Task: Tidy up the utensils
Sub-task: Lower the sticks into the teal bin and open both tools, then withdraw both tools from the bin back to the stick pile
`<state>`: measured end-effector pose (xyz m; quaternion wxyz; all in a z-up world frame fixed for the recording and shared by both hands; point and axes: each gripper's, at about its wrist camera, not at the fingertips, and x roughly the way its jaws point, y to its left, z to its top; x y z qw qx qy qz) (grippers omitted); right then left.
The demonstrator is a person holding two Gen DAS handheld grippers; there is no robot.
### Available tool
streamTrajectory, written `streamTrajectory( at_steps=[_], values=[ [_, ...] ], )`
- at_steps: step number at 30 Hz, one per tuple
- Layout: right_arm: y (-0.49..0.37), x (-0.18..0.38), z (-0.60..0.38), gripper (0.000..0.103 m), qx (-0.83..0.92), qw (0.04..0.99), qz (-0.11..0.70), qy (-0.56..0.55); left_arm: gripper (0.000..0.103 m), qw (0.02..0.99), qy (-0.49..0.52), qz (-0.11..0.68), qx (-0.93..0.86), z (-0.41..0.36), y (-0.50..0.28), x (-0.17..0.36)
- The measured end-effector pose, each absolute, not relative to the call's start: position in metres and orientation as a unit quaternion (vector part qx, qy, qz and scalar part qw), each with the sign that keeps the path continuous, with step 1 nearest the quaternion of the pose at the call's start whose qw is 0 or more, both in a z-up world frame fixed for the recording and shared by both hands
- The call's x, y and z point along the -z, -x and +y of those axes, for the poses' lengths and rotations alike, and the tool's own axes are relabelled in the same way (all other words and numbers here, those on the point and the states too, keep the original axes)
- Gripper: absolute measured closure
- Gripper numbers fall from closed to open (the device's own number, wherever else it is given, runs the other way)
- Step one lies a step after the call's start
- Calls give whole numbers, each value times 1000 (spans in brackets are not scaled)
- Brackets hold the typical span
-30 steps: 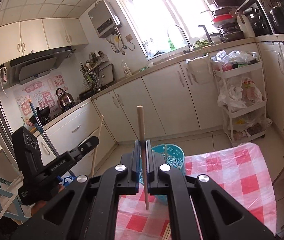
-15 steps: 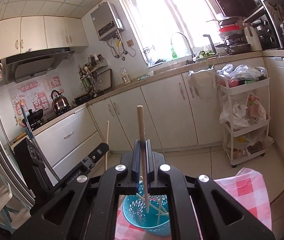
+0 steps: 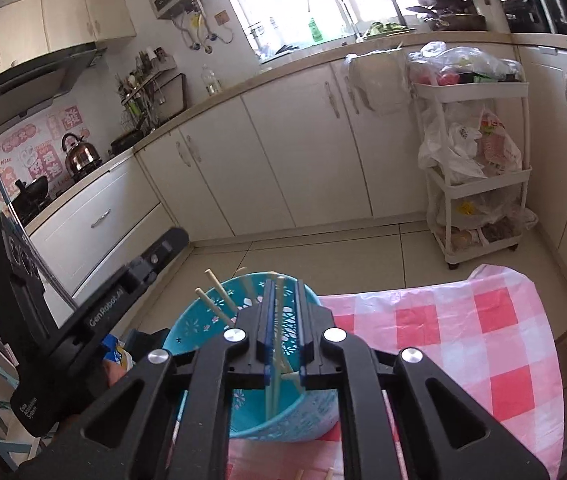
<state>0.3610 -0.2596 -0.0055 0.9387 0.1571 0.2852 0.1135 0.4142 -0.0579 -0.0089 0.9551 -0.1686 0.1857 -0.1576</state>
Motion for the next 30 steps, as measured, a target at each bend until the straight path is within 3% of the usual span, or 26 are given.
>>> streamTrajectory(
  at_steps=[6,13,18,30],
  values=[
    [-328,-4,-272,82,-100,941,270,-175,70,955,160,196,153,-50,-386,8],
    [-285,5,-270,79,-97,935,285,-186,57,961,118,213,128,-48,-338,5],
    [-258,18,-265,75,-91,931,300,-187,41,963,82,234,101,-50,-306,10],
    [-230,76,-244,74,-70,912,367,-169,24,957,49,276,70,-40,-254,41]
  ],
)
